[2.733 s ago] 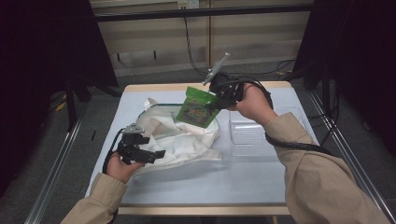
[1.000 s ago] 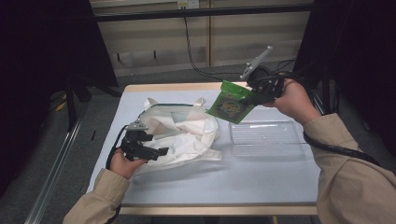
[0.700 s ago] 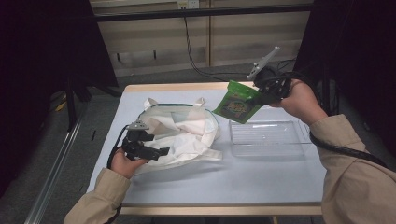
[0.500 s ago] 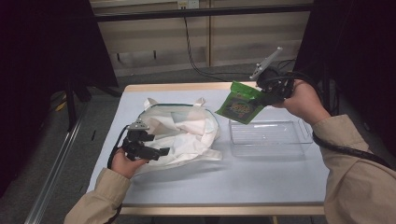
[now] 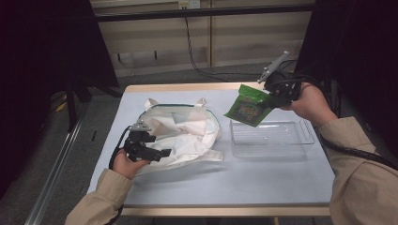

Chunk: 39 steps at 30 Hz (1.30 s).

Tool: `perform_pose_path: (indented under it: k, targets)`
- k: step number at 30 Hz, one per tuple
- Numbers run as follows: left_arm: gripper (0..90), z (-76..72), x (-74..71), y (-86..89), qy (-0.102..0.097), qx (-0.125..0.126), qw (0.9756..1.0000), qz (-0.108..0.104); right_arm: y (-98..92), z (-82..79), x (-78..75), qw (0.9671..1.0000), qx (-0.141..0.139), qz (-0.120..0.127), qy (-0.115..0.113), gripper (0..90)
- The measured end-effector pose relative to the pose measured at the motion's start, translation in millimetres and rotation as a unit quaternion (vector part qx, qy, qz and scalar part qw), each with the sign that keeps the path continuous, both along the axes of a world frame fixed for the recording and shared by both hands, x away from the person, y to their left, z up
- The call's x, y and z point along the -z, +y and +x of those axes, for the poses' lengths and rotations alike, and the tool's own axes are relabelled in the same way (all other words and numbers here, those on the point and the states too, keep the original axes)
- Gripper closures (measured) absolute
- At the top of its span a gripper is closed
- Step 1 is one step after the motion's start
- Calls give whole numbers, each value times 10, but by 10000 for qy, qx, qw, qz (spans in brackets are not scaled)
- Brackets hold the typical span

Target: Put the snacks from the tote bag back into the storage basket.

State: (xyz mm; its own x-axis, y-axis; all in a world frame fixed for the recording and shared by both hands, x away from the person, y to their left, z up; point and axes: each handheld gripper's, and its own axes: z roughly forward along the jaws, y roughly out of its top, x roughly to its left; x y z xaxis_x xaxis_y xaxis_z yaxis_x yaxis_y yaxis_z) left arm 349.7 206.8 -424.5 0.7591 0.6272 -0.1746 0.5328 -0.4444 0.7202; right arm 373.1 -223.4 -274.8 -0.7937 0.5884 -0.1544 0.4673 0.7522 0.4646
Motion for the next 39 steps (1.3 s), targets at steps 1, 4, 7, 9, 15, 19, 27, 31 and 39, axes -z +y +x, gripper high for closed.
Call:
perform_pose_path:
  k: [1,4,7,9,15,19,27,31,39]
  targets:
    - [93,0,0,-2,-4,1,10000,8,-15,5,5,10000,-37,-17,5,792]
    - [93,1,3,-6,-1,21,10000,25,-40,7,18,10000,-15,-55,7,791]
    - [93,2,6,-5,25,27,10000,14,-63,8,40,9999,-1,-95,49,791]
    - [93,5,11,-5,23,27,10000,-11,-76,11,61,9999,15,-104,46,791]
    - [93,6,14,-7,32,25,10000,55,-91,-13,105,9998,6,-169,125,791]
    - [93,6,17,-5,36,28,10000,64,-119,-32,116,9997,9,-173,148,791]
    - [93,9,19,-5,14,17,10000,78,-138,-81,140,9996,-2,-203,202,790]
    - [93,9,11,8,9,-17,10000,58,-131,-99,171,9995,-64,-219,198,790]
    - [93,13,11,16,-8,13,10000,33,-128,-128,219,9995,-58,-215,228,789]
